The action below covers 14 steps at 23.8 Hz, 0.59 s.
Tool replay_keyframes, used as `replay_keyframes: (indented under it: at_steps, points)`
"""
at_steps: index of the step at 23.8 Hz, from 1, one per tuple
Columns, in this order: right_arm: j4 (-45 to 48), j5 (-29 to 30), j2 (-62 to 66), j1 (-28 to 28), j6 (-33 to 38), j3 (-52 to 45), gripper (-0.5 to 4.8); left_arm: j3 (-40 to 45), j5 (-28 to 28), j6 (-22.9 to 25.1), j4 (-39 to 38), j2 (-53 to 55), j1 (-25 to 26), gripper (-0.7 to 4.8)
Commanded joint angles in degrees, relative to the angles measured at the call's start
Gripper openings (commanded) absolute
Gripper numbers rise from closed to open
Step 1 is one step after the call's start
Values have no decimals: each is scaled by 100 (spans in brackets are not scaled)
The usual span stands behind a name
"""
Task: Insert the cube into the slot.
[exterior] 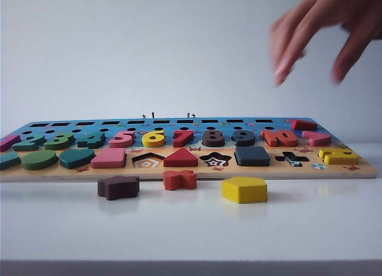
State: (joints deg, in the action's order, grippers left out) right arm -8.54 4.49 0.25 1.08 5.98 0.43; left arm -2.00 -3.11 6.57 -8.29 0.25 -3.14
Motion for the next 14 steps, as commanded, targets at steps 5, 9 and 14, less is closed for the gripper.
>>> replay_keyframes:
  at_steps: [5,9,14]
  points:
    - [74,-20,-11,7,-7,-20,-3,-529,28,0,96,885,-122,17]
    - [74,-20,-11,7,-7,-17,-3,-789,31,-9,94,1178,-190,17]
    - [74,-17,-11,7,-7,-20,-3,-1106,48,-39,103,1512,-216,17]
